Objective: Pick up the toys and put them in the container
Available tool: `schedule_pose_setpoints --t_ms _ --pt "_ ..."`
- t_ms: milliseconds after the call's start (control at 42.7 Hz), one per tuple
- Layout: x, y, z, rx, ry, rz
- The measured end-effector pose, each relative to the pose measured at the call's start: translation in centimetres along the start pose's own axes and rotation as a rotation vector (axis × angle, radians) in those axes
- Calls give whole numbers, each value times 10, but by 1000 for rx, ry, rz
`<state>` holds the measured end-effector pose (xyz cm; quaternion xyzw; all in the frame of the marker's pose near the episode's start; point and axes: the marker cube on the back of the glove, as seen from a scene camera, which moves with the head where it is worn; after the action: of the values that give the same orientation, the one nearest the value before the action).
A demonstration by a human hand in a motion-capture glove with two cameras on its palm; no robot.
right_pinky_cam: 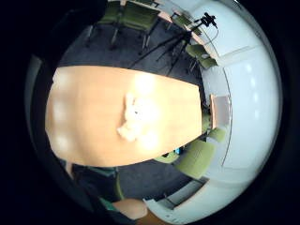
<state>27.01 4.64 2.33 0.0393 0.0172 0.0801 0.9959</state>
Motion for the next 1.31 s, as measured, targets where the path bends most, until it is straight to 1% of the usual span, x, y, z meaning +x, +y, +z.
schedule_pose_setpoints --t_ms 140,328,445,749,866,1123,1310 --pt "38 14 32 -24 0 49" --pt "74 28 99 -114 -22 102" --pt "84 30 130 -169 -37 119" --pt "95 51 191 -234 -20 137" --pt "98 57 205 -247 -34 143" --pt "119 66 214 -273 -25 159" --pt "127 87 221 -282 -49 197"
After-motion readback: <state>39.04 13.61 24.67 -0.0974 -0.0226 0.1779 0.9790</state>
